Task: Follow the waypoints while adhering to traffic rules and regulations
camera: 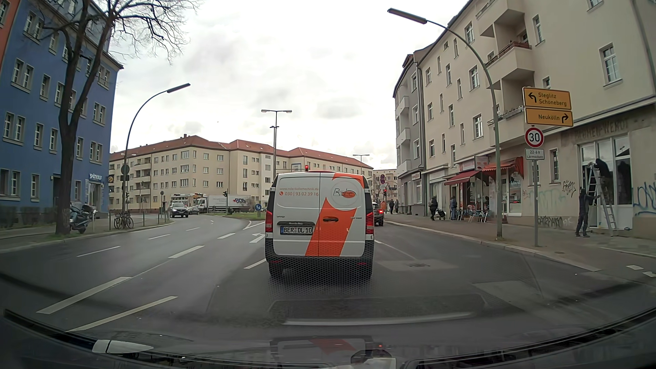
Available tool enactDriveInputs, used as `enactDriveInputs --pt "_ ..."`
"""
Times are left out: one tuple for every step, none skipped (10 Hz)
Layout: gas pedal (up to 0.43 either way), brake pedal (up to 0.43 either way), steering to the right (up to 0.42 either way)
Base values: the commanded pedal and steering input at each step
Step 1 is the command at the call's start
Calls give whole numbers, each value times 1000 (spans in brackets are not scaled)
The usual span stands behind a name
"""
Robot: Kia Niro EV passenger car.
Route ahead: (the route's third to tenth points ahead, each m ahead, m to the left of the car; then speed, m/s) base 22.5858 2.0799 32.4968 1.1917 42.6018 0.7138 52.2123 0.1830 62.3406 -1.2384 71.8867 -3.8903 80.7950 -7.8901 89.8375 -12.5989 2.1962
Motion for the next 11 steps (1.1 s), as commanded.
enactDriveInputs --pt "248 12 -7" --pt "248 12 -7" --pt "248 12 -7" --pt "240 12 -6" --pt "110 18 -6" --pt "8 12 -6" --pt "0 12 -6" --pt "0 12 -6" --pt "0 6 -5" --pt "0 12 -2" --pt "0 12 2"
